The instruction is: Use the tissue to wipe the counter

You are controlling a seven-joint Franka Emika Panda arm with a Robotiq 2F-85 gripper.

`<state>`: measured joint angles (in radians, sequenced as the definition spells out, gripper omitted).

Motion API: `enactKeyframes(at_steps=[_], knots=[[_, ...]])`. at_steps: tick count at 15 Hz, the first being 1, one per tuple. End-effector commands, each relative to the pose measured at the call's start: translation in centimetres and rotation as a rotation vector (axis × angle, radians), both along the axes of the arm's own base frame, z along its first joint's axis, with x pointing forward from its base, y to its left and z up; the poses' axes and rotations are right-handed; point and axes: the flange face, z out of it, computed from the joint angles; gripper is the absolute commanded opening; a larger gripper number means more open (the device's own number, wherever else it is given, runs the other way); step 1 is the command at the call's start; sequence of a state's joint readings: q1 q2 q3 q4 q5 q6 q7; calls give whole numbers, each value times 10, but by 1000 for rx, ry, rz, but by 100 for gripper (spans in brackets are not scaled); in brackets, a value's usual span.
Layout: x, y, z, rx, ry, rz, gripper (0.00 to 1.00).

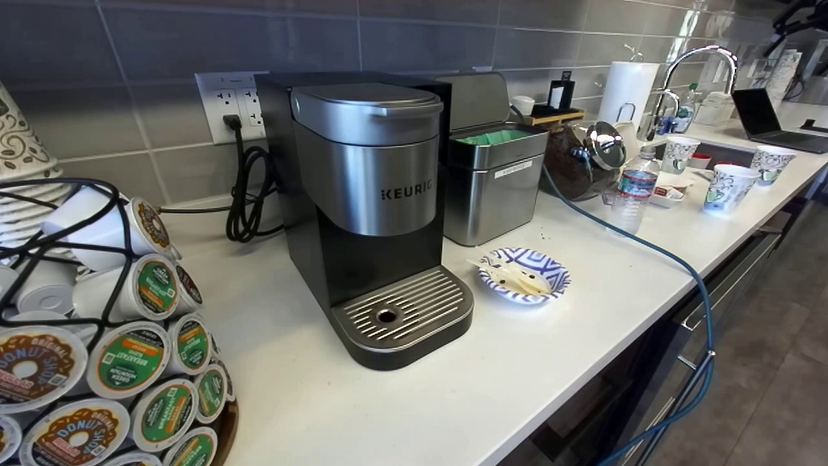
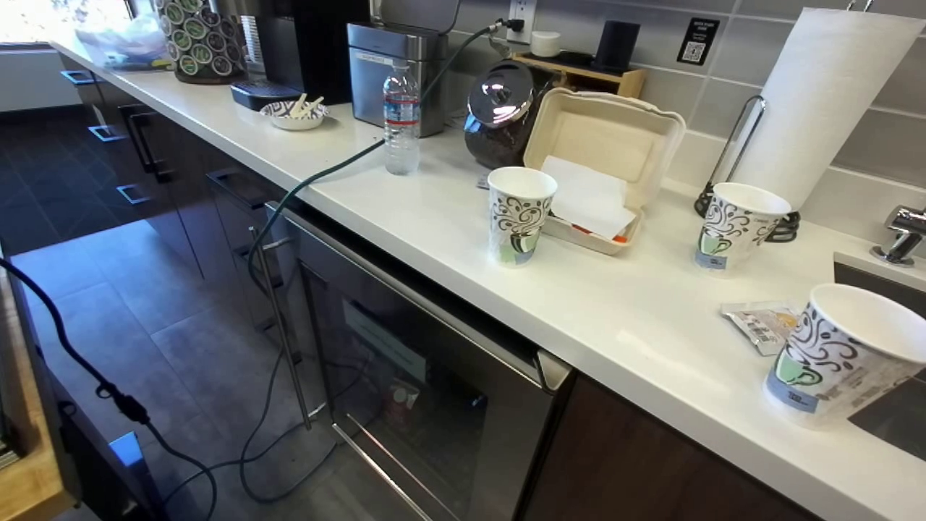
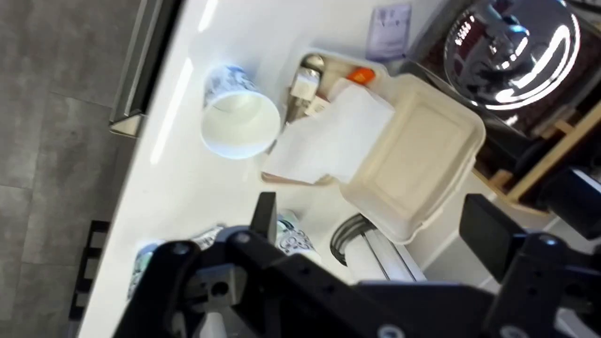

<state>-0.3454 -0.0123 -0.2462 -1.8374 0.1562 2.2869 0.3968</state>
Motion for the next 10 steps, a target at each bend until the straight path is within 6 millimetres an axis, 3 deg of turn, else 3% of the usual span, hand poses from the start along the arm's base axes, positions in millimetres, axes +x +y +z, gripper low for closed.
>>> enactKeyframes(at_steps=[1,6,10], knots=[[58,-19,-50,-18,-141,-29,100],[126,-28,-127,50,-115,-16,100],[164,-40,-164,47,-45,0,100]])
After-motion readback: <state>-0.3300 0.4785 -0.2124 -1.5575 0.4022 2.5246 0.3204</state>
